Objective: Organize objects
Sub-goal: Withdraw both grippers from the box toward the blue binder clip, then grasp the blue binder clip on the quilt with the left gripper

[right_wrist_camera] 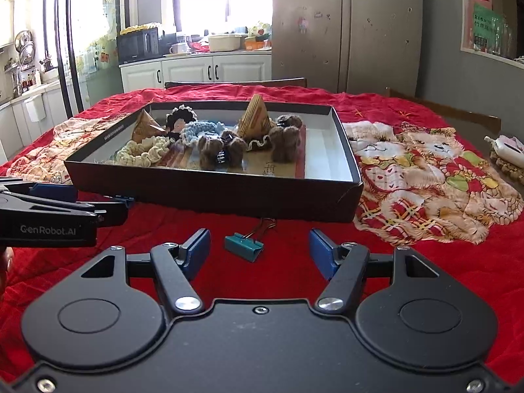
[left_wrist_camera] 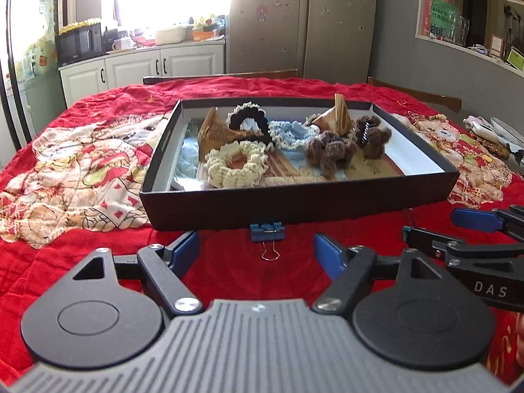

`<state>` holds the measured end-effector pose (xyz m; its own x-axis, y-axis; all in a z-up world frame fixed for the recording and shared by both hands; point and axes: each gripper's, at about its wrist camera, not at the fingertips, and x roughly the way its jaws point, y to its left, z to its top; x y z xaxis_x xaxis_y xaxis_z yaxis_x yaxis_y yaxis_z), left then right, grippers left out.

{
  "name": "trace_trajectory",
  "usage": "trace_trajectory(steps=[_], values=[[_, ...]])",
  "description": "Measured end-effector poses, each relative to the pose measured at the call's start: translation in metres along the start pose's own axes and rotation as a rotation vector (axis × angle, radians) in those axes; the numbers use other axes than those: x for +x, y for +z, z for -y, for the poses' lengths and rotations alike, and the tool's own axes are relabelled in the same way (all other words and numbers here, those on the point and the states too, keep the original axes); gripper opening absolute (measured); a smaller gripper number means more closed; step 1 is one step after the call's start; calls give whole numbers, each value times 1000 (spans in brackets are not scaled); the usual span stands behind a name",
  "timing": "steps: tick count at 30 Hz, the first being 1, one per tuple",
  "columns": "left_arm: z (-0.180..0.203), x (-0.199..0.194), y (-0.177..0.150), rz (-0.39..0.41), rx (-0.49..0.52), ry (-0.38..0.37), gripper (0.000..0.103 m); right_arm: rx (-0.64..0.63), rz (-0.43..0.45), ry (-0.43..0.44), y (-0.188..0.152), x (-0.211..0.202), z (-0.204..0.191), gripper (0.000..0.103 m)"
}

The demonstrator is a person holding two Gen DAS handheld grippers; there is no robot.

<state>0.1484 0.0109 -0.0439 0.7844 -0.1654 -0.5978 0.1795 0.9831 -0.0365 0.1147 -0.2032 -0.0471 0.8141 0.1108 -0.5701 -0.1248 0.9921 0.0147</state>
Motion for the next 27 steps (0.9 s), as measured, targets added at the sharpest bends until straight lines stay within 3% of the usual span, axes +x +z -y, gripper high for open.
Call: trace_trajectory(steps=[6,15,20,23,27], values=[[-5,12,-3,-31,-46,-13,81,9,-33,4,-1,11,-1,60],[0,16,-1,-20,-48,4,68,4,-44,-5,-1,15,-4,43],[3,16,-1,-14,-59,31,42,12,-41,-6,-1,15,-2,33],[3,16,-1,-12,-66,33,31,13,-39,-7,-1,14,-2,24],[3,15,-2,-11,-74,28,27,22,-38,-3,-2,13,-1,24]])
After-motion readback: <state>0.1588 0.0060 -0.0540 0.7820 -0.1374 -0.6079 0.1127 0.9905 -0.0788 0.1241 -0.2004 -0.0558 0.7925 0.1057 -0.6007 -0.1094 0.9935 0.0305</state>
